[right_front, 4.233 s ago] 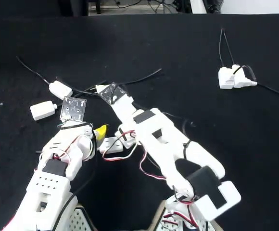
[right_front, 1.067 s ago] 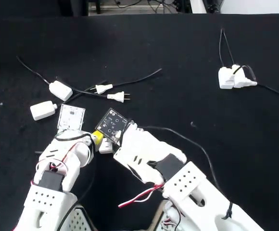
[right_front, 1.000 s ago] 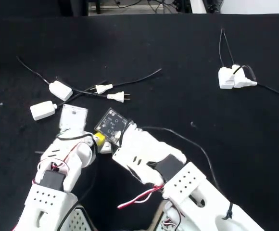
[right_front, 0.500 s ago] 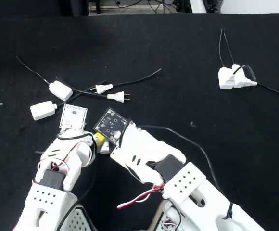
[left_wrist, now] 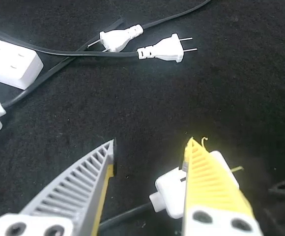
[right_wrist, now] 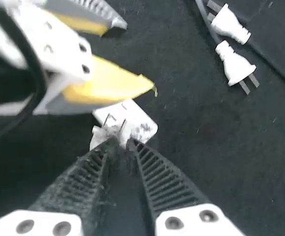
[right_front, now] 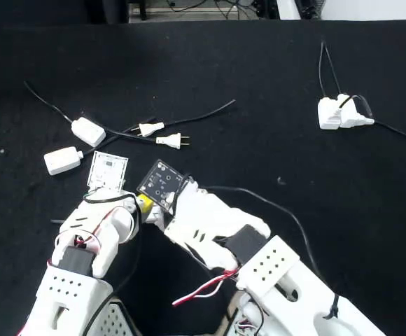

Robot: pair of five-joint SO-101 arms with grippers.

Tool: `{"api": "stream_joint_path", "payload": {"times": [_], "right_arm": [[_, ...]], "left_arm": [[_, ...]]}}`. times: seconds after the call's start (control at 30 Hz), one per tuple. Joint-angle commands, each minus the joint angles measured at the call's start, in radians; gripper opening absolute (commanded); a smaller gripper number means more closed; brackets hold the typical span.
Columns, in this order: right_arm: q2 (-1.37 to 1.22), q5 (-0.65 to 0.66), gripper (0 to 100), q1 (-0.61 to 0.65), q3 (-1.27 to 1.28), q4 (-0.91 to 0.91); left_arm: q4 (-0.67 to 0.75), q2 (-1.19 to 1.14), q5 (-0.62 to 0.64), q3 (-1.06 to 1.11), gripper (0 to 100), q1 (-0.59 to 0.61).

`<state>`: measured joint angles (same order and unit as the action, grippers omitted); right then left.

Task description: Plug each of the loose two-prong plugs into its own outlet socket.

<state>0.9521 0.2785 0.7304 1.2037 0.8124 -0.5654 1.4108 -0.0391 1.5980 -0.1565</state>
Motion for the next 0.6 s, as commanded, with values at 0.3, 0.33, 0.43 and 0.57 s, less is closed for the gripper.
{"api": "stream_joint_path", "payload": {"times": [0.3, 0.33, 0.43, 0.57], "right_arm": [[0.030, -0.112, 21.4, 0.147, 0.059, -0.091], [0.028, -0.114, 21.6, 0.149, 0.059, -0.092], [0.015, -0.114, 21.6, 0.147, 0.058, -0.087], [-0.073, -0.114, 22.1, 0.147, 0.025, -0.087]], "left_arm": [[-0.063, 0.003, 0.163, -0.130, 23, 0.298], [-0.063, 0.002, 0.186, -0.134, 23, 0.321], [-0.054, 0.005, 0.227, -0.134, 23, 0.366], [-0.031, -0.002, 0.230, -0.127, 23, 0.381]]}}
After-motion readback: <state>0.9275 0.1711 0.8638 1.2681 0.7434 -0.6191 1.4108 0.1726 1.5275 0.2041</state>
